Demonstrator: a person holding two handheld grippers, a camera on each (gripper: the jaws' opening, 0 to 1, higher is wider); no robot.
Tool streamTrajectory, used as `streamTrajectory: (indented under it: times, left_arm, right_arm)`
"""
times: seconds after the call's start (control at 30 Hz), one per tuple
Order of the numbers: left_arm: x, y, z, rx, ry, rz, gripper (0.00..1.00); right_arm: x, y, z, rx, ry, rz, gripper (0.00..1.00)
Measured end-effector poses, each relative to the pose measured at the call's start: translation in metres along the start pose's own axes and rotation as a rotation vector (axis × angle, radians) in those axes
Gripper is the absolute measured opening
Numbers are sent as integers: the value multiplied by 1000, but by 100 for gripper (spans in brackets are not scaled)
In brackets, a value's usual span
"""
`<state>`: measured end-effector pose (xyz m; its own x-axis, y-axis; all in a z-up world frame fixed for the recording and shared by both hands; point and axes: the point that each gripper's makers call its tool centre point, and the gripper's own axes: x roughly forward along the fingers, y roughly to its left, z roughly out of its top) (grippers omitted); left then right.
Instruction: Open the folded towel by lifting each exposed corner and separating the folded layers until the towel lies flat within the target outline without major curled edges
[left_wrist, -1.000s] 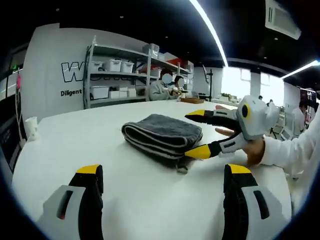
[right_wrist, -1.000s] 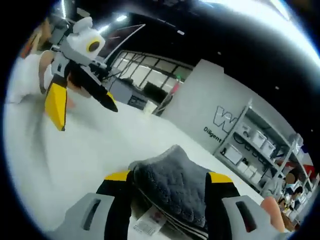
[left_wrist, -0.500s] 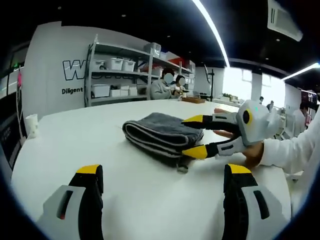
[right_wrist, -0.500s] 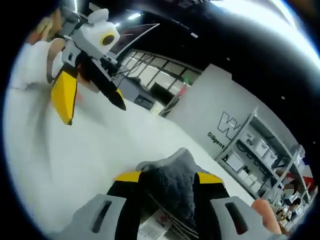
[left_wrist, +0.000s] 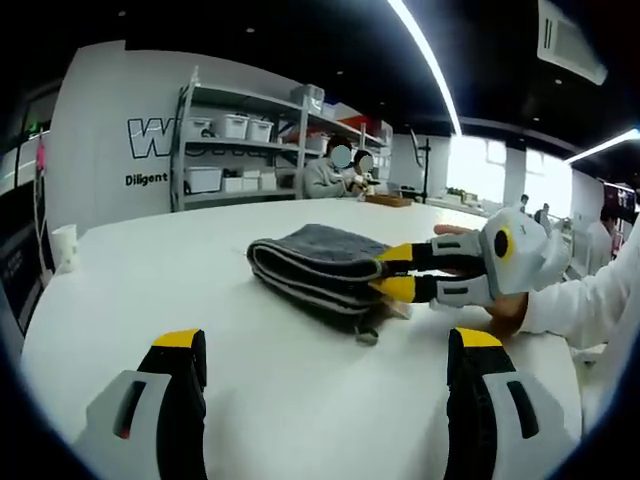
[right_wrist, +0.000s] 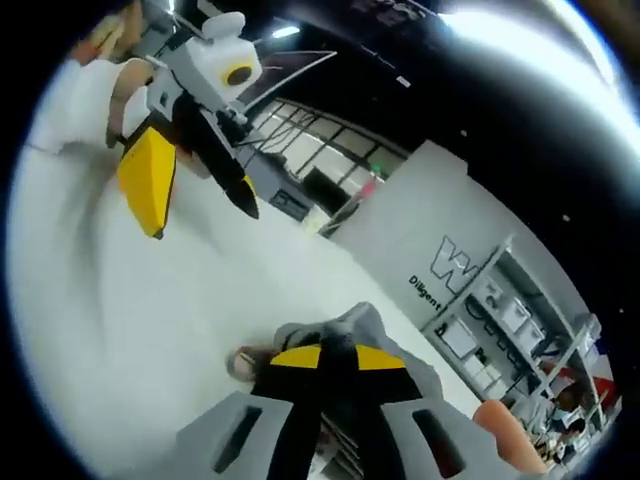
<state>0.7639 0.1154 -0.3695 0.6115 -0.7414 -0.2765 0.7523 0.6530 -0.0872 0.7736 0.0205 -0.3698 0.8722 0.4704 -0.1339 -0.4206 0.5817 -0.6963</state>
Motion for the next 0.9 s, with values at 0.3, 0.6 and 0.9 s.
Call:
streamTrajectory:
  times: [0.3, 0.6, 0.9]
  left_arm:
    - [-1, 0, -1, -12, -2, 6, 100]
    - [-2, -1, -3, -11, 1, 12, 100]
    - [-2, -1, -4, -13, 2, 16, 100]
  right_arm:
    - [-1, -9, -3, 187, -21, 13, 0]
    - [0, -21, -5, 302, -47, 2, 0]
    - [-5, -35, -5, 352, -61, -36, 0]
